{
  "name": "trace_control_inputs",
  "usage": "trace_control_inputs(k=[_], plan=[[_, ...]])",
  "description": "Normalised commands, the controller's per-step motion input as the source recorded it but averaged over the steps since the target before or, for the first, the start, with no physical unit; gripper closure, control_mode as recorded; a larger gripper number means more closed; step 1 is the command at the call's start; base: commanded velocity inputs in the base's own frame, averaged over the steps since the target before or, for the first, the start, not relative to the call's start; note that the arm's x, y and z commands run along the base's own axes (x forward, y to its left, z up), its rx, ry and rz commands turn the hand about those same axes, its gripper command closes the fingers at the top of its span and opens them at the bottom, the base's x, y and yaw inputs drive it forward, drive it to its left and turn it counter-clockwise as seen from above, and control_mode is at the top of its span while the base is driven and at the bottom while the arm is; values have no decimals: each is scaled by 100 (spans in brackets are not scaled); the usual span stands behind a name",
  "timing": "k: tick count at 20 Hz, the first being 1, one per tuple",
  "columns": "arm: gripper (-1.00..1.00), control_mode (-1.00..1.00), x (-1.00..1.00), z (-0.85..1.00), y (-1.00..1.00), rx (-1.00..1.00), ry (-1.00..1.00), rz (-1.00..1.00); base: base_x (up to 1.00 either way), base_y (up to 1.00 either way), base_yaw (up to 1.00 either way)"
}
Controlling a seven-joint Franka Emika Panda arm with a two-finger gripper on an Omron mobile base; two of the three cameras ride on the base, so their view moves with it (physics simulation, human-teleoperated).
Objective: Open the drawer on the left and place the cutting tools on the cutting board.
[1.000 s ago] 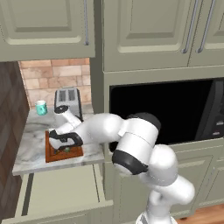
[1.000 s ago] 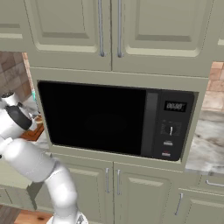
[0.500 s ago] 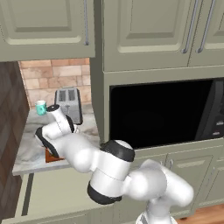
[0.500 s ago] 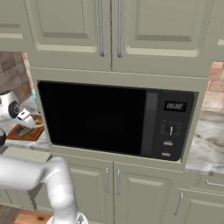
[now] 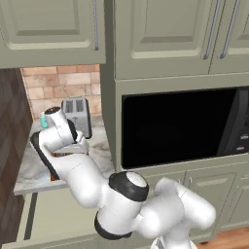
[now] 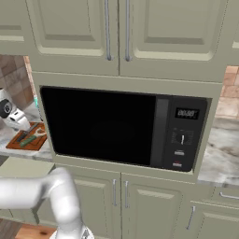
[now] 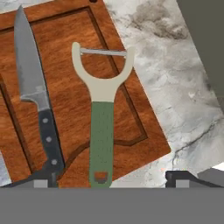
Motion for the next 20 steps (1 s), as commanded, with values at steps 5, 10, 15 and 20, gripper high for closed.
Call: trace_control_inputs(k=[5, 10, 15, 20], plan=[[-100, -100, -100, 47, -1, 0, -1, 0, 0, 0, 0], [-100, -100, -100, 38, -43, 0, -3, 0, 0, 0, 0], [-100, -100, -100, 29, -87, 0, -6, 0, 0, 0, 0], [-100, -100, -78, 33, -100, 0, -5, 4, 0, 0, 0]])
